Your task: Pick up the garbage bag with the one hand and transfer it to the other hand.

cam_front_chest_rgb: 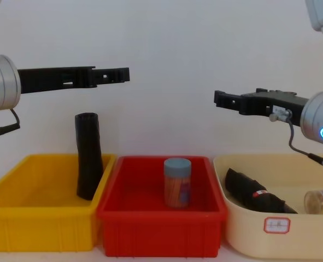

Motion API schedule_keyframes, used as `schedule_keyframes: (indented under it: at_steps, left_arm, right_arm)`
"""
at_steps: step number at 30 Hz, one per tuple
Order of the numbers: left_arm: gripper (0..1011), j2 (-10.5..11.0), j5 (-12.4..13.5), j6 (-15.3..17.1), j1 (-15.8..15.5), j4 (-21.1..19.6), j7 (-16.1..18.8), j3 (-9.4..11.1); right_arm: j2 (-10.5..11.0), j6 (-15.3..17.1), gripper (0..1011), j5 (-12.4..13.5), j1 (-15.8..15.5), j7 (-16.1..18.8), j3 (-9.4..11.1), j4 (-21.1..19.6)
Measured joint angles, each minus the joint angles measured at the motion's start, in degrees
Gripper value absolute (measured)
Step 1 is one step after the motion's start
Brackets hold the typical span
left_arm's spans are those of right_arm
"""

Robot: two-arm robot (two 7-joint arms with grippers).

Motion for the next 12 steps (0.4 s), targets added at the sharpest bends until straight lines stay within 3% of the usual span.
schedule_keyframes:
  at_steps: [12]
  left_arm:
    - [1002, 0.0, 0.0, 0.0, 0.0, 0.0, 0.0, 0.0]
  right_arm:
    - [-0.7, -1.0, 1000, -0.1, -0.1, -0.3, -0.1, 0.2]
